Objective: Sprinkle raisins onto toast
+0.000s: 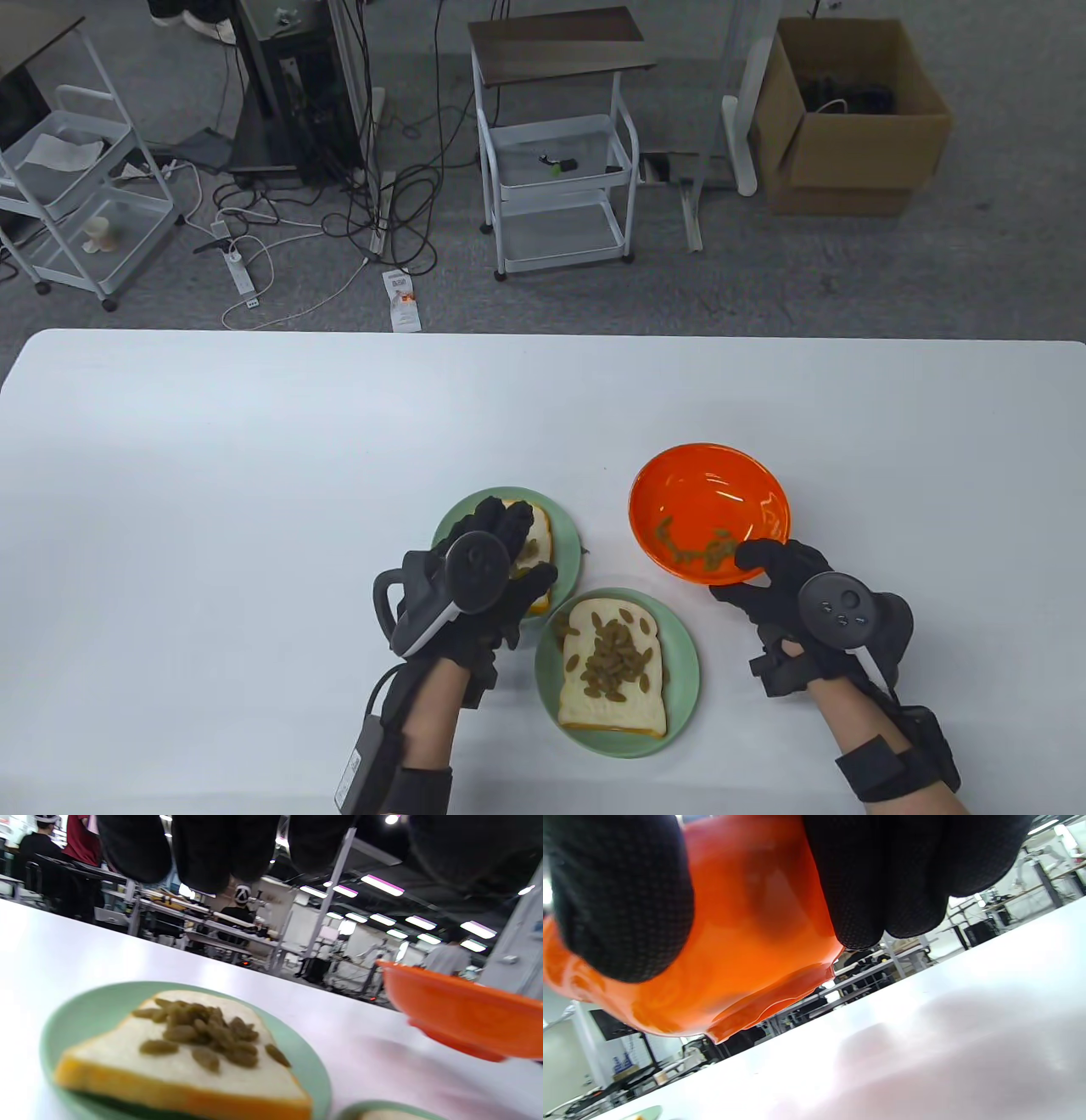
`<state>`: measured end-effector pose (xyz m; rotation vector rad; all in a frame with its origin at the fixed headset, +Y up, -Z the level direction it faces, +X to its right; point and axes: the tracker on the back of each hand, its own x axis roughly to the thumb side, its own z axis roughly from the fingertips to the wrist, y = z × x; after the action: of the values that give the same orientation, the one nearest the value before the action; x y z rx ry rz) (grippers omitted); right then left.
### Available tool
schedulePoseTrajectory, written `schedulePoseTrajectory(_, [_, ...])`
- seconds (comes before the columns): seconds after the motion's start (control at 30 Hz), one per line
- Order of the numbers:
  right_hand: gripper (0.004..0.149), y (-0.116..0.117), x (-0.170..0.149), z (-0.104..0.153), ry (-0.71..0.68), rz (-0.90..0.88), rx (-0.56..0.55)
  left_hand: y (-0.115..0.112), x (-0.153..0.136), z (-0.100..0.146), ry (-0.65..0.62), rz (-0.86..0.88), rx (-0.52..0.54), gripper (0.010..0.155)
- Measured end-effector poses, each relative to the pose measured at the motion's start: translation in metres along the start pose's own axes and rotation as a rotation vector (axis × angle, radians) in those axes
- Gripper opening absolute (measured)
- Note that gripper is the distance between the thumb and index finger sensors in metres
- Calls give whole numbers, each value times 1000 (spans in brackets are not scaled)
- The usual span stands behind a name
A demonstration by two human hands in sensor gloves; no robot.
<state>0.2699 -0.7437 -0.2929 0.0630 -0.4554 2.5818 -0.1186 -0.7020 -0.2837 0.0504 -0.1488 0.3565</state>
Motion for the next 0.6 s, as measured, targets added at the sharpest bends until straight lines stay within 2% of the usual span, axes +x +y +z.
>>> schedulePoseTrajectory(0.1, [61, 0, -16, -4, 64, 13, 3, -11, -7, 9, -18, 32, 0, 88])
schedulePoseTrajectory(0.3, [57, -1, -48, -10, 202, 55, -6, -34, -28, 14, -51, 139, -42, 92])
schedulePoseTrajectory(0.6, [60, 2, -69, -13, 302, 114, 9, -37, -47, 16, -60, 172, -63, 91])
